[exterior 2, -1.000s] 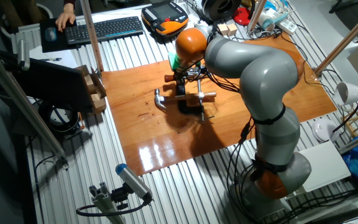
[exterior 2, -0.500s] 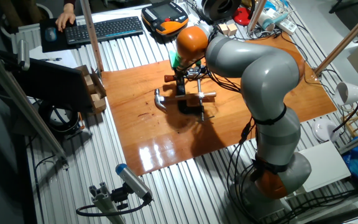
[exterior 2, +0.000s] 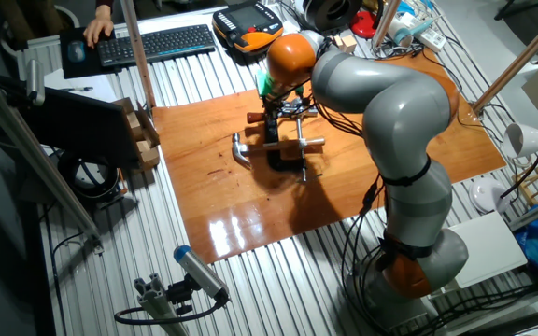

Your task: Pull up the lever

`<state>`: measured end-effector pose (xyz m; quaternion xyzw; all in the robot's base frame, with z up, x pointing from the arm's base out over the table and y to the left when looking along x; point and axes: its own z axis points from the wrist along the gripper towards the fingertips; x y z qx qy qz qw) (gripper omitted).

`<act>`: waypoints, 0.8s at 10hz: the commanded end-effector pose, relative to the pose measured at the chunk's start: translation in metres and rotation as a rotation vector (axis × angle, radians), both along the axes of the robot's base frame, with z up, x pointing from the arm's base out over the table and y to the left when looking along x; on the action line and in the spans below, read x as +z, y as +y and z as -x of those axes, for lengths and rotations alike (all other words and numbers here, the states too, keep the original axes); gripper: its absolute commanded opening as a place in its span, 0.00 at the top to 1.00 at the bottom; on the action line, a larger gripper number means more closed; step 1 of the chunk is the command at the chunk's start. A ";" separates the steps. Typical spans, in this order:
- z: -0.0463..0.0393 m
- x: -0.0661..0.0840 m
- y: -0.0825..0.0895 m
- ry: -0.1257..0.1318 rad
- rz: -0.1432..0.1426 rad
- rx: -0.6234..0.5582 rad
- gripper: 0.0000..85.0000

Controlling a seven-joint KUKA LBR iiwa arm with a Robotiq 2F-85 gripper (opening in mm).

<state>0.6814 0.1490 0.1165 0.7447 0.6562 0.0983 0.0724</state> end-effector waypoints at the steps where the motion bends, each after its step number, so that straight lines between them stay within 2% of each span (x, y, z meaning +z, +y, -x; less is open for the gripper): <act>1: -0.0020 -0.003 0.003 -0.002 0.006 -0.006 0.20; 2: -0.0043 -0.006 0.008 0.000 0.009 -0.022 0.20; 5: -0.0019 -0.013 0.015 -0.003 0.005 -0.022 0.20; 7: 0.0025 -0.028 0.026 -0.020 0.033 -0.019 0.20; 8: 0.0050 -0.033 0.030 -0.024 0.037 -0.019 0.20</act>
